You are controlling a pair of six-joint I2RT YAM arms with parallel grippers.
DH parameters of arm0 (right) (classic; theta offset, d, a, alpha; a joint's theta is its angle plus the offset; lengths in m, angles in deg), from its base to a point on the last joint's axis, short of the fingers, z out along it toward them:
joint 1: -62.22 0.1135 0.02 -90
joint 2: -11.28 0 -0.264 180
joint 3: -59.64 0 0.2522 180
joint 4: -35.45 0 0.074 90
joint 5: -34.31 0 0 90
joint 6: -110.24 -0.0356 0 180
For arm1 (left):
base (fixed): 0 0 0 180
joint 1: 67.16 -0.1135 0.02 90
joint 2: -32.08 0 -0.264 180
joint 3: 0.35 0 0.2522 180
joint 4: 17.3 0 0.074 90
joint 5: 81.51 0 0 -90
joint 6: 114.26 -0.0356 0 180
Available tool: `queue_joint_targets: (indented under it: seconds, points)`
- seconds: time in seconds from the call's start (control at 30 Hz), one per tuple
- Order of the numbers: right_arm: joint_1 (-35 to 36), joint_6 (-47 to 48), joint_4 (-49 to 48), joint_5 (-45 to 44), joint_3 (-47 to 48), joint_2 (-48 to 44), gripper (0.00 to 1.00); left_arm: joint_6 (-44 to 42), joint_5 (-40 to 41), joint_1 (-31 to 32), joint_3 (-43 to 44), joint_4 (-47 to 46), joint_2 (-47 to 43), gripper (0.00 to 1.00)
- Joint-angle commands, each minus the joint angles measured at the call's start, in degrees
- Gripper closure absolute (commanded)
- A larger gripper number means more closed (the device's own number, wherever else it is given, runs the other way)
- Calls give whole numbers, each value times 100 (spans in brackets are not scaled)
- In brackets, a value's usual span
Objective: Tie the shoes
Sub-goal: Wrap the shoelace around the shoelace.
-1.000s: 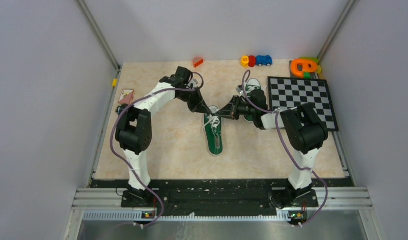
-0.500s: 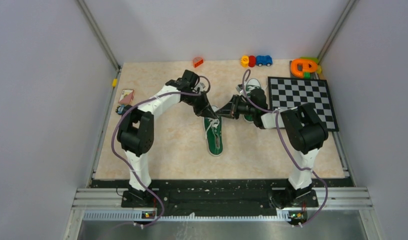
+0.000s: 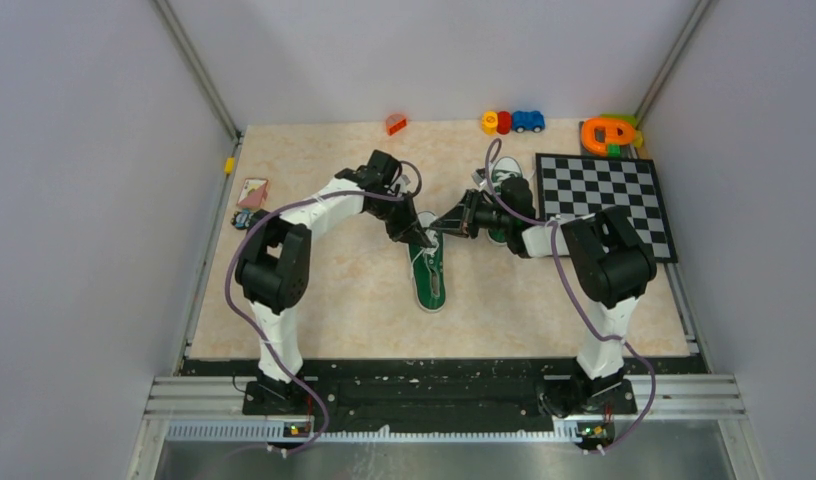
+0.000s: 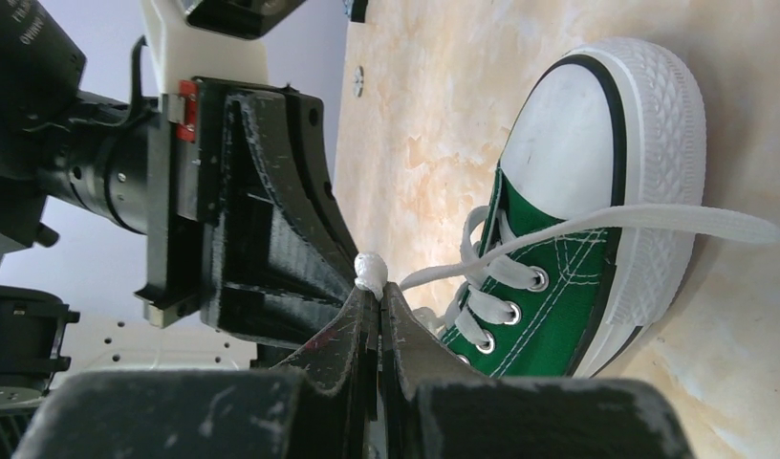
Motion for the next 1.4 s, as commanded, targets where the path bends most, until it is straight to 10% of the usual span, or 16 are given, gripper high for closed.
queue_joint_targets:
  seconds: [0.0, 0.33, 0.93, 1.23, 1.37]
  points:
    - [-60, -47, -154, -31, 226, -305, 100, 53, 73, 37, -296, -709, -389, 100]
    - [7, -17, 5, -83, 242, -352, 96, 220, 13, 39, -521, -1288, -382, 100]
    - [-112, 1117, 2117, -886, 386, -1085, 36, 75, 137, 36, -478, -1008, -293, 100]
    - [-224, 1490, 2585, -1108, -67, -1570, 42, 89, 82, 26, -474, -1004, -259, 100]
    - [-201, 1802, 2704, -935, -133, -1633, 64, 83, 61, 30, -456, -1002, -248, 100]
